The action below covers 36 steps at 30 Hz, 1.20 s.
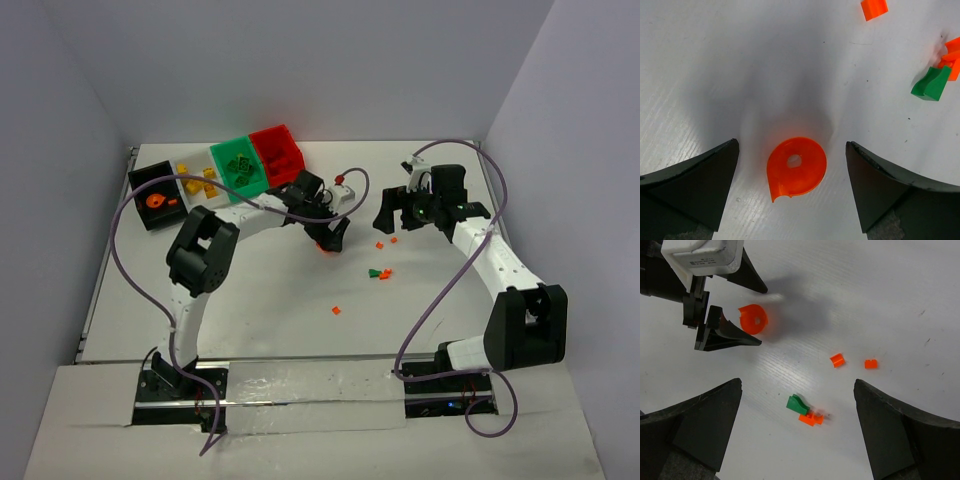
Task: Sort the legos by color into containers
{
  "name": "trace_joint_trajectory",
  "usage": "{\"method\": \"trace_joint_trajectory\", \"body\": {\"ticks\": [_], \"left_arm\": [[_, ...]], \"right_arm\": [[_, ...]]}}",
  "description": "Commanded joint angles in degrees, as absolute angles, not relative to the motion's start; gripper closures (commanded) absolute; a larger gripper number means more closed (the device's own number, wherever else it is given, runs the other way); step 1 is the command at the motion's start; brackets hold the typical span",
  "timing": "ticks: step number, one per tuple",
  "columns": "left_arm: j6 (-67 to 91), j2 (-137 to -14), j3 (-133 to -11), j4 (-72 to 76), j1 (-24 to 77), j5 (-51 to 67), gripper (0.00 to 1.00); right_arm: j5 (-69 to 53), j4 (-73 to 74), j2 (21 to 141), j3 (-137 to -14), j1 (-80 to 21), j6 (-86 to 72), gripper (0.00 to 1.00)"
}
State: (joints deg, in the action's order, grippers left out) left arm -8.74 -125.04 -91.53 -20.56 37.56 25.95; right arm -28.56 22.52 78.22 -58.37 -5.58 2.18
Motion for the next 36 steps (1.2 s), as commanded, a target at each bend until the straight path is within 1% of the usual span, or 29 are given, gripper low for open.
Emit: {"method": "trace_joint_trajectory", "body": {"ticks": [1,4,6,9,10,18,19,22,24,30,32,36], "left_arm": [[-9.96,-123.39,-87.72,-22.22,38.76,26.22,0.05],[-10.04,-122.56,-85.34,-20.02,39.37,20.85,0.11],[-10.72,-121.74,-83.08,-17.69,40.42,14.82,0.16],[-11.51,-120.84,-81.38,-15.99,41.42,10.81,0.19],[-11.51,-120.75,-80.84,-15.44,41.59,9.33,0.23],[-12.3,-118.83,-79.18,-14.34,41.83,6.22,0.4],[-12.25,-118.18,-79.08,-14.44,41.78,6.07,0.44],[-12.22,-115.29,-78.68,-15.27,41.66,5.54,0.52],[-12.04,-110.94,-77.96,-17.57,40.87,6.62,0.55],[-9.5,-98.75,-76.0,-25.37,32.46,14.15,0.59],[-9.81,-92.4,-75.68,-29.21,26.21,18.12,0.59],[-12.72,-87.61,-75.54,-33.15,15.3,18.37,0.61]], "right_arm": [[-29.53,21.71,77.52,-58.75,-5.01,2.4,0.0],[-29.32,21.71,77.43,-58.81,-5.09,2.48,0.0],[-29.09,21.71,77.43,-58.89,-5.01,2.63,0.0],[-29.11,21.71,77.71,-59.08,-5.1,2.64,0.0],[-29.18,21.69,77.8,-59.16,-5.08,2.62,0.0],[-29.01,21.53,78.13,-59.52,-5.1,2.64,0.0],[-29.06,21.53,78.08,-59.62,-5.1,2.64,0.0],[-29.26,21.37,78.05,-59.85,-4.93,2.47,0.0],[-29.59,21.09,78.08,-59.94,-5.1,2.14,0.0],[-31.09,19.98,78.32,-60.21,-5.11,0.91,0.0],[-31.84,19.26,78.44,-60.29,-5.19,0.28,0.0],[-32.76,17.89,79.08,-60.29,-5.56,0.0,0.0]]}}
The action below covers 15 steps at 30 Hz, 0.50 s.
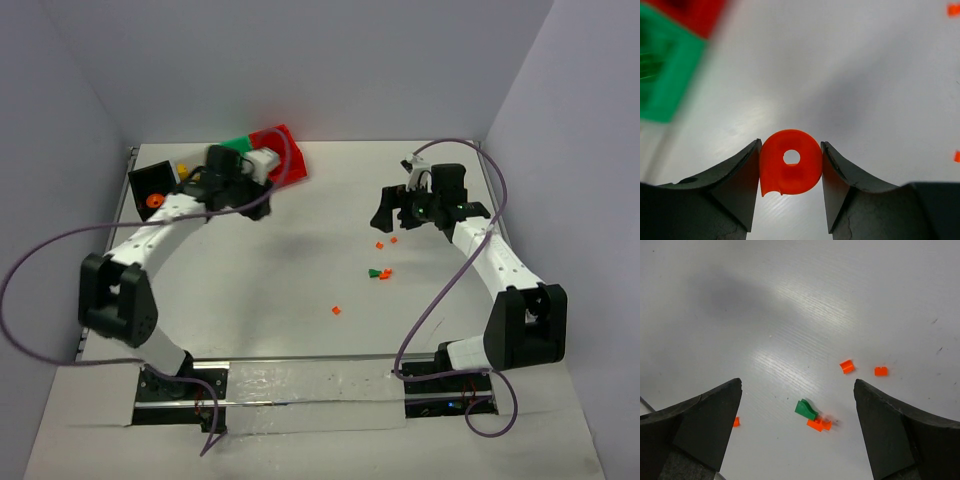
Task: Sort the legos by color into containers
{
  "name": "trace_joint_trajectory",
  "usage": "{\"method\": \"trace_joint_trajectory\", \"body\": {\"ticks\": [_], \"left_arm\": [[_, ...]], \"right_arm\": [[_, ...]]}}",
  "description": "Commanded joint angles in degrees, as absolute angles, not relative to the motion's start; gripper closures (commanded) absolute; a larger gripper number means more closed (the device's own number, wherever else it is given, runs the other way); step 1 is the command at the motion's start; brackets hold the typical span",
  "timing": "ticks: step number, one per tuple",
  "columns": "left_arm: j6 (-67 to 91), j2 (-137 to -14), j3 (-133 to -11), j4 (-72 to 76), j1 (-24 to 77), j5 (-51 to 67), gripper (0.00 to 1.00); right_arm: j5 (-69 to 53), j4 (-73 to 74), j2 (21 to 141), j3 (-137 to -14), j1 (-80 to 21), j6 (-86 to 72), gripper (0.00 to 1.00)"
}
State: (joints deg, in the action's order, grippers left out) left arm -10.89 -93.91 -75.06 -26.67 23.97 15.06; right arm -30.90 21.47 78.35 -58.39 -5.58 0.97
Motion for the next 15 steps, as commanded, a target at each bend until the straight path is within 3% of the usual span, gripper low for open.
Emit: {"method": "trace_joint_trajectory", "body": {"ticks": [1,6,15], "left_arm": [[-13.29,-87.21,-75.39,-33.24,12.18,18.59,0.61],[-15.19,-91.62,-79.94,-33.76,-5.73,22.49,0.6],[-14.9,-108.23,-94.65,-32.7,-13.97,22.24,0.6]], "right_arm": [[-32.7,17.69,79.43,-60.32,-5.65,-0.59,0.0],[-32.78,17.92,81.2,-61.77,-6.5,-1.67,0.0],[-31.82,17.44,80.33,-60.28,-7.12,-0.62,0.0]]}}
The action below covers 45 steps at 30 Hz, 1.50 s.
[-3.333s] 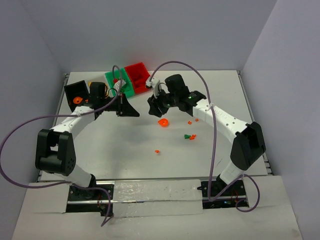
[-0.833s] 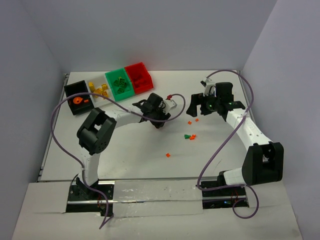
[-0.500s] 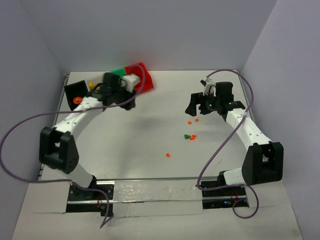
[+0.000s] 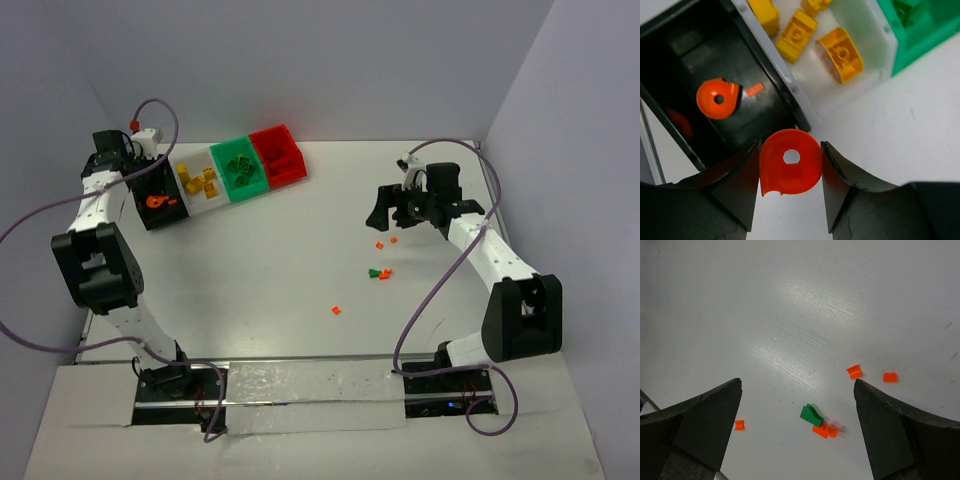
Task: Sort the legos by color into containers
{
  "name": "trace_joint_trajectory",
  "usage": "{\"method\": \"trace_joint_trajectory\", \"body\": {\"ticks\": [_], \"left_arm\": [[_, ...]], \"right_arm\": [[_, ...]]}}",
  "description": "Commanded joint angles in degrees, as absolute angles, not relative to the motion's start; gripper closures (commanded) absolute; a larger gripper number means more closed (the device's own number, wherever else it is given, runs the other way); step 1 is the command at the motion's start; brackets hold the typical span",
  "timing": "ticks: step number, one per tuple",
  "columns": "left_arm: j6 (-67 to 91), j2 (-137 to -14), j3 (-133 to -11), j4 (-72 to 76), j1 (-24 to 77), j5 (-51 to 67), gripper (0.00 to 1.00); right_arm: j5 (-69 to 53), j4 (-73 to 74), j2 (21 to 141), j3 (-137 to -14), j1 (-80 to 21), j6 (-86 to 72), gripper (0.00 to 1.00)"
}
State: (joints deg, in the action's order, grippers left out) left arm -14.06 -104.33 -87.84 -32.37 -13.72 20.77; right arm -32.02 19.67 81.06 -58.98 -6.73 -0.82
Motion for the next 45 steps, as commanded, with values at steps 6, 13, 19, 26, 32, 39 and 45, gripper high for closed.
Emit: {"method": "trace_joint_trajectory", "body": {"ticks": [6,13,19,26,32,39,45], "left_arm": [[-15.38,-116.8,-101.77,-31.37,-15.38,18.72,0.51],[-15.25,-119.18,-104.29,-29.31,-15.64,11.9,0.26],[-16.34,-114.72,-104.34,-31.5,-15.67,16.48,0.01],[-18.43,-92.53,-85.51,-31.09,1.02,28.09,0.01],[-13.68,-84.68,-69.76,-26.1,27.58,22.71,0.17],[-6.19,-91.25,-62.84,-23.04,52.8,12.21,0.34],[-2.48,-98.15,-66.72,-27.39,59.56,5.73,0.47]], "right_arm": [[-31.11,18.19,80.6,-60.03,-7.12,1.67,0.0],[-30.52,18.7,80.51,-60.43,-7.12,1.78,0.0],[-30.44,19.13,79.74,-60.67,-7.12,1.41,0.0],[-28.44,19.11,77.21,-58.9,-7.21,1.46,0.0],[-24.21,19.96,75.7,-57.08,-6.72,1.77,0.0],[-18.34,24.53,75.06,-57.1,-2.61,2.37,0.0],[-19.18,26.06,75.11,-57.18,2.86,2.07,0.0]]}}
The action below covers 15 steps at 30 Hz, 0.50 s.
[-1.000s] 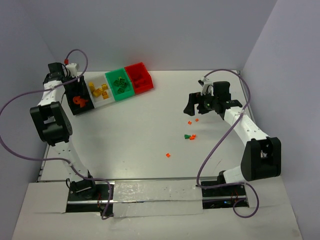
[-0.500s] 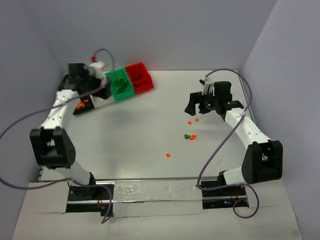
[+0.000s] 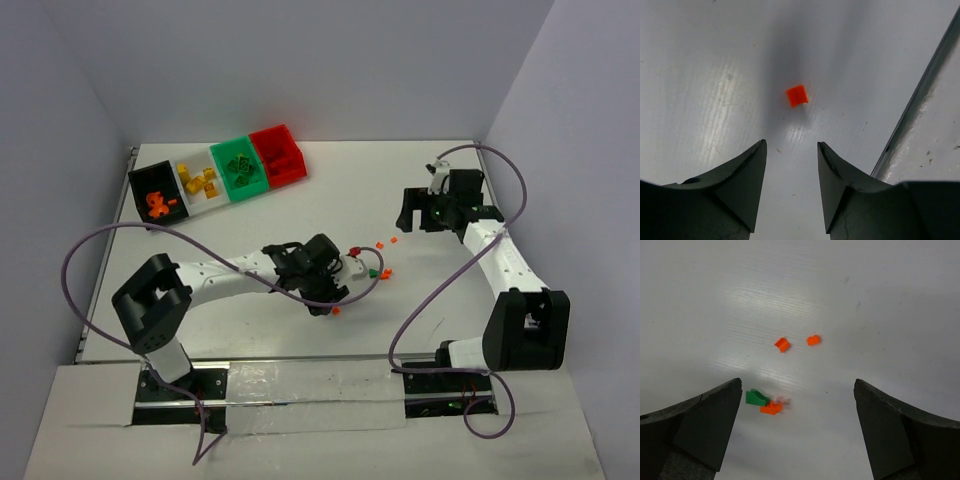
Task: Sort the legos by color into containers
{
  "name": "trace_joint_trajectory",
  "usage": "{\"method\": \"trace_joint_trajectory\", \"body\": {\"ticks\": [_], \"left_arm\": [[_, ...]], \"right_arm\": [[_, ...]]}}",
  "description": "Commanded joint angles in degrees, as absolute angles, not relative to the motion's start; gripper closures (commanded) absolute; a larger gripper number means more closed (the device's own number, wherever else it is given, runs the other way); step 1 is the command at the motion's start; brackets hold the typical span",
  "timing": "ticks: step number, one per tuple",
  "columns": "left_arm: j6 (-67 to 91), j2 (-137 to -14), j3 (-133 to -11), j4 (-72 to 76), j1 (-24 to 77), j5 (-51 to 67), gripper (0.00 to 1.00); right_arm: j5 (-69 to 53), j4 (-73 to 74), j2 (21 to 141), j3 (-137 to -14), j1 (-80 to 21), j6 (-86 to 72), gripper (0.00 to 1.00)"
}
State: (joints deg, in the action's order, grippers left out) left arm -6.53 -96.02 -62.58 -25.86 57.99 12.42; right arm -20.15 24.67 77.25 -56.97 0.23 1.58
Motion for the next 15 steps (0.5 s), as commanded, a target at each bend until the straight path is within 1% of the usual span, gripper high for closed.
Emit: {"method": "trace_joint_trajectory", "body": {"ticks": [1,7,11,15], "left_arm": [[-1.97,-100.36,-68.15,-28.57,60.02,5.1,0.47],[0.18,-104.69,-71.18,-30.23,61.26,3.96,0.44],[2.73,-106.09,-72.95,-31.2,63.1,2.12,0.46],[3.91,-107.43,-73.91,-31.99,63.91,2.62,0.45]], "right_arm": [[-19.63,26.06,74.98,-57.0,3.46,2.06,0.0],[-20.57,25.93,74.47,-55.7,4.33,2.81,0.0],[-20.83,25.93,74.88,-55.9,4.75,2.99,0.0],[-21.09,25.91,75.06,-55.94,5.02,3.18,0.0]]}}
